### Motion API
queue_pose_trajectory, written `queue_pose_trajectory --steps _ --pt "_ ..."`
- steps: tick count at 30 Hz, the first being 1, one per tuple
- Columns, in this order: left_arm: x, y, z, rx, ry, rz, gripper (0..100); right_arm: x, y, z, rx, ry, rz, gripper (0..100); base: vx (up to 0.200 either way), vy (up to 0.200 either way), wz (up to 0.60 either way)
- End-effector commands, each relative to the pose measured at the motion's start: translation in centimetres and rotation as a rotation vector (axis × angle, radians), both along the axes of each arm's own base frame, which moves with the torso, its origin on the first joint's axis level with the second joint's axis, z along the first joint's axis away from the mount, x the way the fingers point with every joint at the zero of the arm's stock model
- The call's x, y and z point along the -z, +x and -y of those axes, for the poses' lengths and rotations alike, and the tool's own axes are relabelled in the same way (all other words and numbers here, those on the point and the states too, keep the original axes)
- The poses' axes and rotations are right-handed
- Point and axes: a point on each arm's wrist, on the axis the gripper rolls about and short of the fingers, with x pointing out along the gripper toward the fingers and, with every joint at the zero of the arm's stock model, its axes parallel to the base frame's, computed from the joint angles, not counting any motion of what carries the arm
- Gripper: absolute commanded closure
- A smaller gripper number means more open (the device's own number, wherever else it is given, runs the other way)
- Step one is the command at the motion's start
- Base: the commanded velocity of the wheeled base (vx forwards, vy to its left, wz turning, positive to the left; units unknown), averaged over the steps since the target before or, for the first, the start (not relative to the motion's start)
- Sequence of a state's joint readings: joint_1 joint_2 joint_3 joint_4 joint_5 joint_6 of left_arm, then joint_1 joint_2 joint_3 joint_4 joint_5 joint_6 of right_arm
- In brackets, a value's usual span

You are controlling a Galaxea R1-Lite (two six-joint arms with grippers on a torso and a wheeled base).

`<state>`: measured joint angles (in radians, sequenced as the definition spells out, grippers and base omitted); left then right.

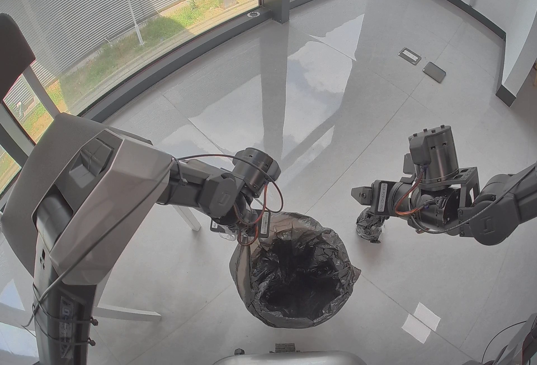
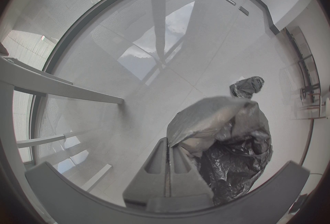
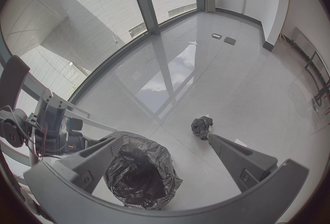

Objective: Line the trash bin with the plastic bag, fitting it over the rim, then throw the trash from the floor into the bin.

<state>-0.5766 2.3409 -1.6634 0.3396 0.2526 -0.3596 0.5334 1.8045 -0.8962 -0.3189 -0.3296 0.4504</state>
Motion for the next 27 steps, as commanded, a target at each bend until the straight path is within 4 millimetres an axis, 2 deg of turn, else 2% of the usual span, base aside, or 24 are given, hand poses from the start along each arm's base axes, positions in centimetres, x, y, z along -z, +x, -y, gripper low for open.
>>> queue_pose_trajectory --steps 1,10,11,19,23,24,25,27 --pt "-0.4 0.2 -0.3 -0.012 -0.009 0.008 100 0.3 0.0 0.0 0.000 -0.005 -0.009 0 0.000 0.000 0.00" --pt "-0.5 0.3 -0.5 -0.023 -0.015 0.012 100 0.5 0.0 0.0 0.000 -0.009 -0.016 0 0.000 0.000 0.00" --pt "-0.8 0.2 -0.6 -0.028 -0.022 0.016 0 0.6 0.1 0.1 0.005 -0.011 -0.020 0 0.000 0.000 0.00" --pt "-1.7 0.0 -0.7 -0.039 -0.038 0.028 0 0.9 0.1 0.5 0.010 -0.025 -0.028 0 0.000 0.000 0.00" --pt "-4.3 -0.8 -1.2 -0.044 -0.058 0.071 0 1.9 1.3 2.0 0.028 -0.071 -0.056 0 0.000 0.000 0.00" --pt "-4.4 -0.8 -1.3 -0.044 -0.059 0.073 0 2.0 1.4 2.1 0.029 -0.073 -0.059 0 0.000 0.000 0.00" --pt "-5.8 -1.5 -1.6 -0.042 -0.067 0.090 0 3.3 2.2 2.8 0.020 -0.104 -0.095 0 0.000 0.000 0.00" --pt "-6.5 -1.8 -1.8 -0.044 -0.074 0.100 0 4.2 2.8 3.1 0.010 -0.125 -0.115 0 0.000 0.000 0.00"
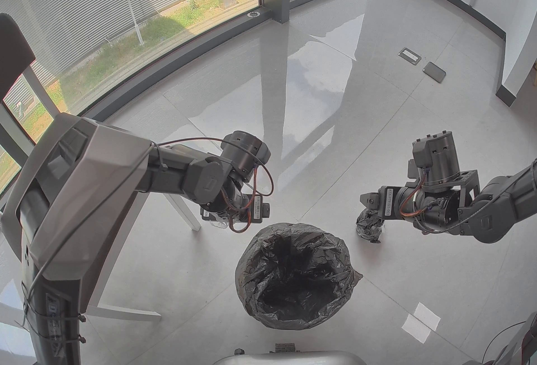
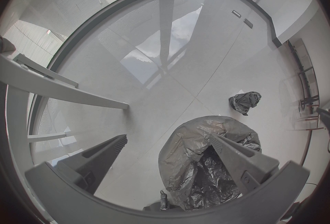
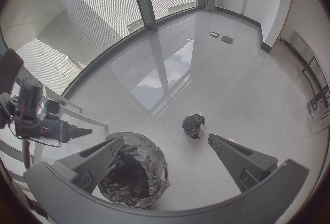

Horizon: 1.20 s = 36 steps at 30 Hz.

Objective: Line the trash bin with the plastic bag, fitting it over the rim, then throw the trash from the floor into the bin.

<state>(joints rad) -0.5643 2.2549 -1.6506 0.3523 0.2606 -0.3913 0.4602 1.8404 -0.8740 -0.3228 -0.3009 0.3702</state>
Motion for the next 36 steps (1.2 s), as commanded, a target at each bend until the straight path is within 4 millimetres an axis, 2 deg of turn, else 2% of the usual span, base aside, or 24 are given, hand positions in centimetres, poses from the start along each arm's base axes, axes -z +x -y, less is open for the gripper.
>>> queue_pose_trajectory --steps 1,2,3,6,8,9,10,11,13,18,20,21,25,27,29,30,36 --pt "-3.6 -1.4 -0.8 0.001 -0.034 0.059 0 3.1 1.9 1.4 0.000 -0.058 -0.077 0 0.000 0.000 0.00" --pt "-3.6 -1.4 -0.8 0.001 -0.034 0.059 0 3.1 1.9 1.4 0.000 -0.058 -0.077 0 0.000 0.000 0.00" --pt "-5.1 -2.3 -1.1 0.002 -0.047 0.084 0 5.3 3.6 2.1 -0.012 -0.103 -0.082 0 0.000 0.000 0.00" --pt "-6.4 -3.1 -1.4 0.003 -0.057 0.112 0 7.6 5.2 3.1 -0.026 -0.159 -0.065 0 0.000 0.000 0.00" --pt "-6.8 -3.2 -1.5 0.002 -0.064 0.121 0 8.5 5.7 3.4 -0.031 -0.175 -0.062 0 0.000 0.000 0.00" --pt "-7.4 -3.6 -1.4 0.007 -0.071 0.133 0 10.1 6.4 3.9 -0.041 -0.195 -0.070 0 0.000 0.000 0.00" --pt "-7.4 -3.6 -1.4 0.007 -0.071 0.133 0 10.1 6.4 3.9 -0.041 -0.195 -0.070 0 0.000 0.000 0.00" --pt "-7.8 -3.8 -1.5 0.003 -0.072 0.145 0 11.6 6.9 4.5 -0.046 -0.211 -0.085 0 0.000 0.000 0.00" --pt "-8.3 -4.1 -1.4 0.004 -0.074 0.157 0 13.4 7.4 5.1 -0.047 -0.233 -0.108 0 0.000 0.000 0.00" --pt "-9.0 -4.6 -1.4 0.008 -0.083 0.175 0 16.4 8.5 5.0 -0.063 -0.223 -0.137 0 0.000 0.000 0.00" --pt "-9.3 -4.9 -1.3 0.013 -0.086 0.181 0 17.4 9.5 4.9 -0.063 -0.218 -0.133 0 0.000 0.000 0.00" --pt "-9.6 -5.1 -1.3 0.012 -0.086 0.188 0 18.3 10.6 5.0 -0.055 -0.216 -0.123 0 0.000 0.000 0.00" --pt "-9.8 -5.3 -1.4 0.008 -0.084 0.195 0 18.5 12.1 4.8 -0.045 -0.206 -0.073 0 0.000 0.000 0.00" --pt "-10.0 -5.6 -1.7 0.006 -0.083 0.197 0 18.9 13.6 5.2 -0.041 -0.208 -0.028 0 0.000 0.000 0.00" --pt "-10.0 -5.7 -1.7 0.006 -0.082 0.196 0 19.0 13.9 5.3 -0.047 -0.211 -0.018 0 0.000 0.000 0.00" --pt "-10.1 -5.9 -1.9 0.006 -0.081 0.195 0 19.7 14.2 5.8 -0.055 -0.229 -0.017 0 0.000 0.000 0.00" --pt "-10.3 -6.5 -2.2 -0.001 -0.072 0.198 0 19.8 15.8 6.2 -0.071 -0.230 0.068 0 0.000 0.000 0.00"
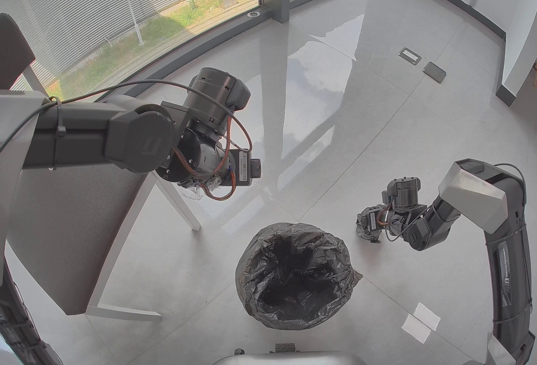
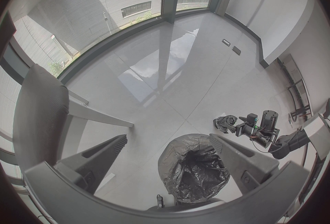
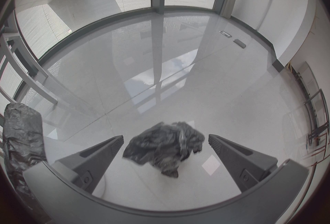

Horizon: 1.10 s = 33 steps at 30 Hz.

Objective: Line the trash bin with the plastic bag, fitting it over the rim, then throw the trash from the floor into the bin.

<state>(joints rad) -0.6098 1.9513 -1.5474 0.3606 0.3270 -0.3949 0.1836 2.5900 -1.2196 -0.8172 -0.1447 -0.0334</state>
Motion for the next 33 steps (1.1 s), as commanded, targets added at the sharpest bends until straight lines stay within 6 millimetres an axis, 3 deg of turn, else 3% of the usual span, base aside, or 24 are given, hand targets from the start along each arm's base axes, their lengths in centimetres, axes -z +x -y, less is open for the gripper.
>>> queue_pose_trajectory --steps 1,27,28,33 --pt "-0.8 -0.8 -0.3 0.001 -0.012 0.013 0 1.8 0.7 0.3 0.003 -0.003 0.010 0 0.000 0.000 0.00" --pt "-1.1 -1.2 0.1 0.008 -0.007 0.025 0 1.9 1.9 0.1 0.011 -0.005 -0.017 0 0.000 0.000 0.00" --pt "-1.1 -1.2 0.1 0.008 -0.007 0.025 0 1.9 1.9 0.1 0.011 -0.005 -0.017 100 0.000 0.000 0.00" --pt "-1.0 -1.2 0.2 0.010 -0.006 0.025 0 1.9 1.9 0.2 0.021 -0.003 -0.016 100 0.000 0.000 0.00"
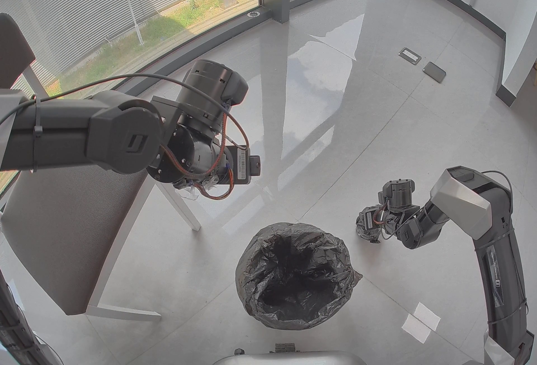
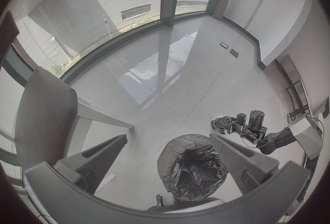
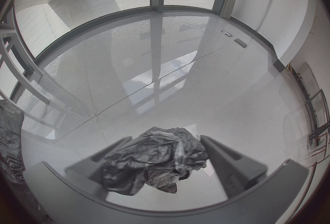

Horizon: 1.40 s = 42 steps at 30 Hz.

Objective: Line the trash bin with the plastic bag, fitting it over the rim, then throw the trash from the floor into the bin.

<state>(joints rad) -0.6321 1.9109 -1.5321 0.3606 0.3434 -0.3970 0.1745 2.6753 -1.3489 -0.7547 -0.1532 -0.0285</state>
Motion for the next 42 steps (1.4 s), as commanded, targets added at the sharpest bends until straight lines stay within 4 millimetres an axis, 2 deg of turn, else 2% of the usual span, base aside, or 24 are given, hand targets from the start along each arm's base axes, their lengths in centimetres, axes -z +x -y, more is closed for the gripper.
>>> queue_pose_trajectory --steps 1,8,12,16,17,18,22,23,24,25,26,27,31,33,37,42 --pt "0.1 0.0 0.1 0.001 0.002 -0.002 0 0.0 0.0 0.0 0.000 0.001 0.001 100 0.000 0.000 0.00" --pt "0.3 -0.1 0.4 0.011 0.003 -0.006 0 0.1 -0.1 0.1 0.010 0.012 -0.008 100 0.000 0.000 0.00" --pt "0.4 -0.2 0.4 0.010 0.006 -0.011 0 0.1 -1.3 0.3 0.003 -0.003 -0.034 100 0.000 0.000 0.00" --pt "0.7 -0.4 0.3 0.013 0.023 -0.027 0 -2.8 -2.5 0.4 0.000 0.005 0.009 100 0.000 0.000 0.00" --pt "0.8 -0.5 0.3 0.014 0.028 -0.032 0 -4.1 -3.1 0.3 -0.004 0.005 0.022 100 0.000 0.000 0.00" --pt "0.9 -0.5 0.3 0.014 0.029 -0.033 0 -4.4 -3.2 0.3 -0.004 0.005 0.025 100 0.000 0.000 0.00" --pt "1.6 -0.9 0.1 0.005 0.062 -0.045 0 -9.4 -5.9 0.5 -0.019 0.002 0.075 100 0.000 0.000 0.00" --pt "1.6 -1.0 0.1 0.006 0.063 -0.046 0 -9.7 -6.1 0.5 -0.020 0.003 0.080 100 0.000 0.000 0.00" --pt "1.7 -1.5 0.1 0.010 0.072 -0.050 0 -12.1 -7.4 0.0 -0.039 0.007 0.116 100 0.000 0.000 0.00" --pt "1.7 -1.5 0.1 0.010 0.072 -0.050 0 -12.1 -7.4 0.0 -0.039 0.007 0.116 100 0.000 0.000 0.00" --pt "1.7 -1.9 -0.2 0.014 0.079 -0.055 0 -14.3 -8.8 -0.4 -0.059 0.014 0.147 100 0.000 0.000 0.00" --pt "1.7 -2.3 -0.4 0.018 0.084 -0.057 0 -15.6 -9.7 -0.9 -0.076 0.019 0.171 100 0.000 0.000 0.00" --pt "1.5 -3.4 -1.4 0.029 0.102 -0.058 0 -19.0 -12.4 -2.2 -0.131 0.038 0.238 100 0.000 0.000 0.00" --pt "1.6 -3.7 -1.8 0.025 0.105 -0.063 0 -20.2 -14.2 -2.8 -0.162 0.044 0.251 100 0.000 0.000 0.00" --pt "1.8 -4.5 -2.4 0.028 0.115 -0.075 0 -21.1 -17.3 -3.9 -0.238 0.061 0.256 100 0.000 0.000 0.00" --pt "2.0 -5.4 -3.0 0.045 0.142 -0.081 0 -20.9 -20.6 -5.7 -0.334 0.079 0.232 100 0.000 0.000 0.00"
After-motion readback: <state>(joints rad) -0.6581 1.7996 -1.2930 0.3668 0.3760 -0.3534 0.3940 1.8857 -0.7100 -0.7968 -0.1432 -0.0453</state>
